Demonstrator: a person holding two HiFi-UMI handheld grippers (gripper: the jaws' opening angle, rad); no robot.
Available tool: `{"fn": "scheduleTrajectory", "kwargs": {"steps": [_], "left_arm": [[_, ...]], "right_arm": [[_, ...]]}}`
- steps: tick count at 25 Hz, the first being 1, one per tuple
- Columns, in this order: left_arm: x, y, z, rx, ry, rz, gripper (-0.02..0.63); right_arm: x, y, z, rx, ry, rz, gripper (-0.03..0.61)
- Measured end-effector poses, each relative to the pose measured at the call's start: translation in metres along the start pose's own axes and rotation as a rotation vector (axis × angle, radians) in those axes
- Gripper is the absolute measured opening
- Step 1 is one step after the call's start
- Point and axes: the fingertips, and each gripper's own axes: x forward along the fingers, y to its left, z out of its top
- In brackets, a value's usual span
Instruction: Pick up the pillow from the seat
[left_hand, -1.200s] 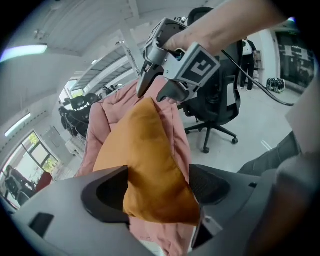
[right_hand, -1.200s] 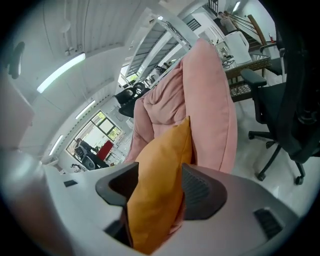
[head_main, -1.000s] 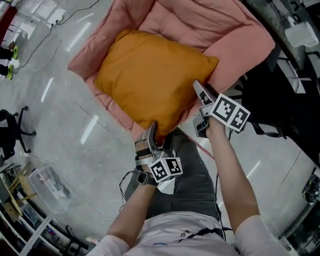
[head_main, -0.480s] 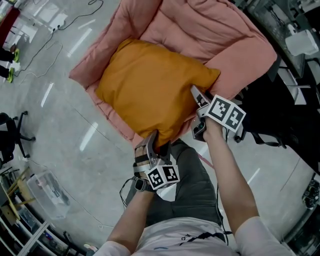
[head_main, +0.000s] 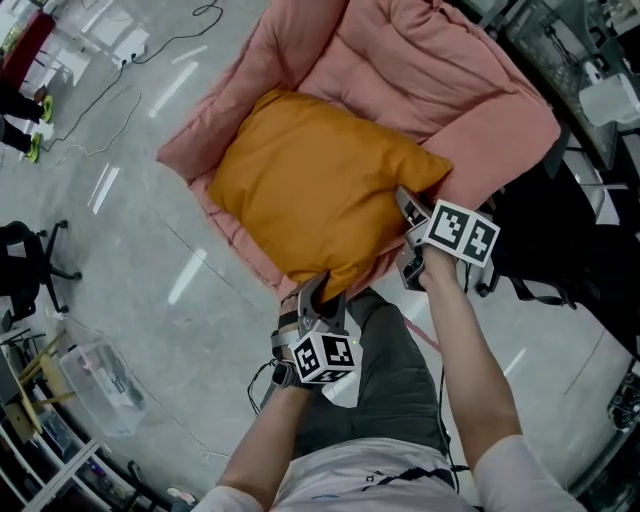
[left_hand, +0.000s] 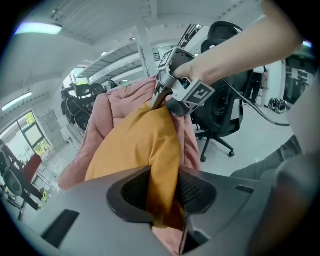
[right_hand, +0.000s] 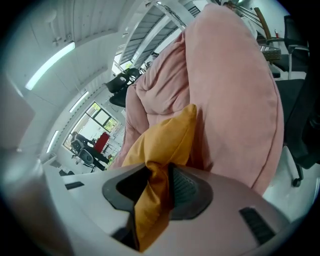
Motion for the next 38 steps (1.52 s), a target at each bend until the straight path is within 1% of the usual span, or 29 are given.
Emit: {"fn": "scheduleTrajectory", "kwargs": {"steps": [2,4,8,13,16,20,26,31,35,38], "left_arm": [[-0.007,0.007,0.004,-0.047,0.001,-0.024,0.133],[-0.018,0.013,0.011,-0.081,-0.001,-0.037,0.129],[-0.044,0.023,0.032,-0.138,-0.011,-0.068,0.119],[-0.092,0.05,0.059,-0.148,-0.037,-0.05,0.109],[-0.118,0.062,0.081,-0.146,-0.061,-0.03,0.109],[-0.152,0.081,0.113,-0.168,-0.097,-0.017,0.105],[-0.203,0.107,0.161,-0.178,-0.152,-0.019,0.104],[-0.239,0.117,0.198,-0.186,-0.196,-0.015,0.103],[-0.264,0.122,0.231,-0.181,-0.239,0.0,0.101],[-0.291,0.12,0.251,-0.171,-0.269,0.003,0.101]], "right_arm": [[-0.007,0.014,0.003,0.004,-0.014,0.06,0.118],[-0.016,0.027,0.007,-0.009,-0.02,0.115,0.104],[-0.039,0.056,0.021,-0.081,-0.015,0.164,0.086],[-0.062,0.103,0.035,-0.138,0.008,0.241,0.081],[-0.075,0.129,0.048,-0.165,0.003,0.254,0.074],[-0.09,0.165,0.07,-0.19,0.017,0.272,0.058],[-0.122,0.209,0.099,-0.152,0.02,0.302,0.052],[-0.155,0.239,0.125,-0.16,0.0,0.302,0.048],[-0.187,0.266,0.152,-0.203,-0.037,0.315,0.046],[-0.217,0.287,0.165,-0.23,-0.058,0.325,0.046]]}}
